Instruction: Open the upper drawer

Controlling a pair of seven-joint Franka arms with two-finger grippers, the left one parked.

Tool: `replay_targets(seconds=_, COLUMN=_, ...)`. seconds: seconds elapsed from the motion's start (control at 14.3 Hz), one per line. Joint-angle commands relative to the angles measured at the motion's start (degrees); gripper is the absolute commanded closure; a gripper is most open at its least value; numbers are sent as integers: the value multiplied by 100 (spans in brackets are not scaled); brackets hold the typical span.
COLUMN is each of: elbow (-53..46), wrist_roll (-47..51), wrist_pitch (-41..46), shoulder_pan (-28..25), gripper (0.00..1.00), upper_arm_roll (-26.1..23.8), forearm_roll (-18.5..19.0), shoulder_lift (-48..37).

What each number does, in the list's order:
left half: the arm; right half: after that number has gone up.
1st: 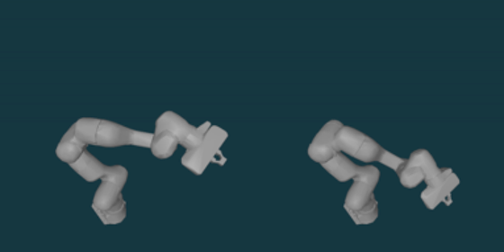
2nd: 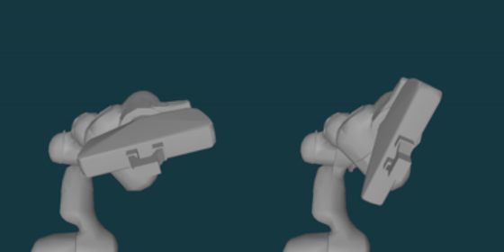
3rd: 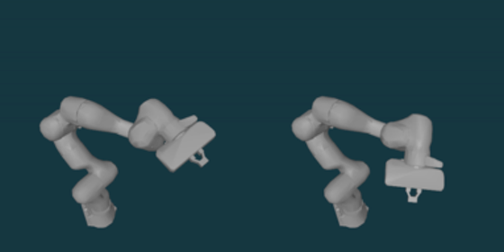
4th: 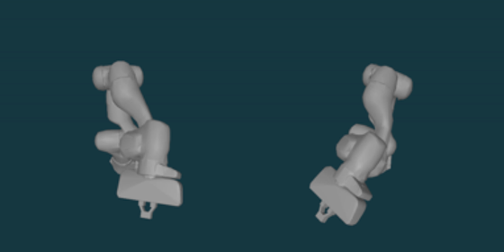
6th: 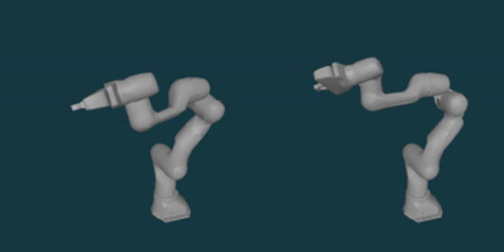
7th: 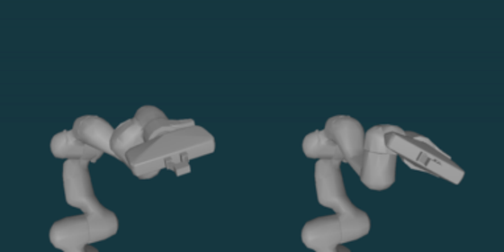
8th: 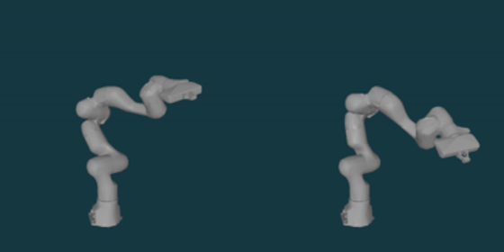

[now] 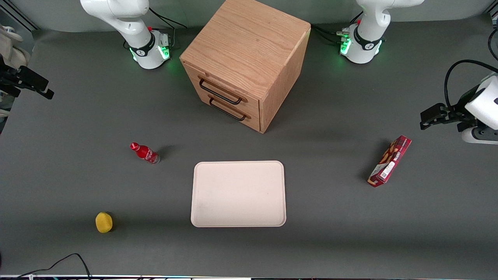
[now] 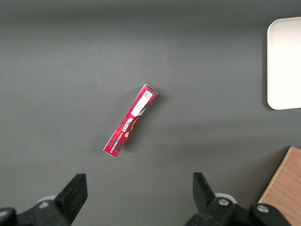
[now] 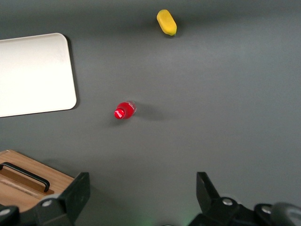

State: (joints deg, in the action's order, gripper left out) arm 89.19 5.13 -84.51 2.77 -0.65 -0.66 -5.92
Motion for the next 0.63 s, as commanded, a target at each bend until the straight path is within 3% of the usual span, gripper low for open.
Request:
replay_targets(seconds=0.0, elbow=-112, wrist_roll=146, wrist_pitch=284, shoulder_pan=-39, gripper=0, upper_arm_roll=4, forearm_roll=31, shoulder_lift=-5)
replay_targets(seconds=0.42, elbow=-376, wrist_roll=32, wrist_pitch=418, shoulder_pan=-39, gripper=0, upper_arm_roll=-5, forearm_roll=-65, shoulder_lift=73)
replay_targets(seconds=0.56, elbow=-394, wrist_roll=-423, wrist_pitch=444, shoulder_pan=-57, gripper=0, upper_arm_roll=-23, forearm_roll=-56, shoulder_lift=56)
